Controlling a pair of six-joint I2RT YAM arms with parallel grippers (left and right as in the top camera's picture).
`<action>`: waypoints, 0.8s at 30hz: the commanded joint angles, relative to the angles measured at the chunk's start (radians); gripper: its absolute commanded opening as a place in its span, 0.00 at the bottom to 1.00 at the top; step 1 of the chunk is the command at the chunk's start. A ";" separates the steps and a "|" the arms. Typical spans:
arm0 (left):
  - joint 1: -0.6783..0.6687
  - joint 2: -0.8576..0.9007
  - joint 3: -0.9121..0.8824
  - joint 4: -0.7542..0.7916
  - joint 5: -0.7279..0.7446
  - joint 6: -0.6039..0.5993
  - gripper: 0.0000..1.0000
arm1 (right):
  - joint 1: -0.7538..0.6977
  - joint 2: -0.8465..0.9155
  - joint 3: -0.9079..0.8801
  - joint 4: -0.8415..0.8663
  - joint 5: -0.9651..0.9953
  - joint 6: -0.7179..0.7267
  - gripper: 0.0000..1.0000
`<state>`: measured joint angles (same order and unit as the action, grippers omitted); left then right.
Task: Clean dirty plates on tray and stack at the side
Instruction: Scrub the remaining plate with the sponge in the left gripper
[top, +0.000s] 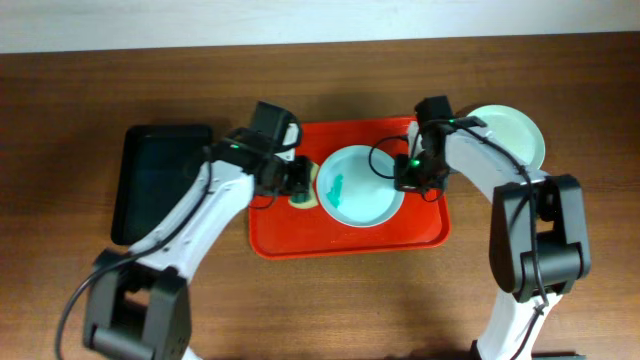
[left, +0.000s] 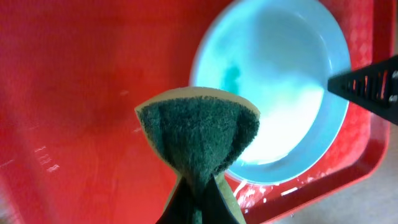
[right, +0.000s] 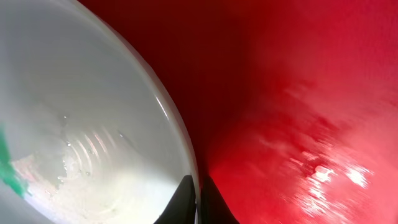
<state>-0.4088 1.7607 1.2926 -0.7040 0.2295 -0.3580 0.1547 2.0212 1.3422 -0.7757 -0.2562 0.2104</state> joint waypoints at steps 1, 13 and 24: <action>-0.077 0.077 -0.002 0.077 0.018 0.019 0.00 | 0.103 0.018 -0.017 0.061 0.021 0.007 0.04; -0.092 0.216 -0.002 0.147 -0.129 -0.086 0.00 | 0.151 0.018 -0.017 0.119 0.002 0.009 0.04; -0.092 0.140 0.053 -0.026 -0.686 -0.183 0.00 | 0.151 0.018 -0.017 0.118 0.002 0.009 0.04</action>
<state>-0.5240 1.9785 1.3170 -0.7082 -0.3130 -0.5209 0.3126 2.0274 1.3365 -0.6518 -0.2878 0.2134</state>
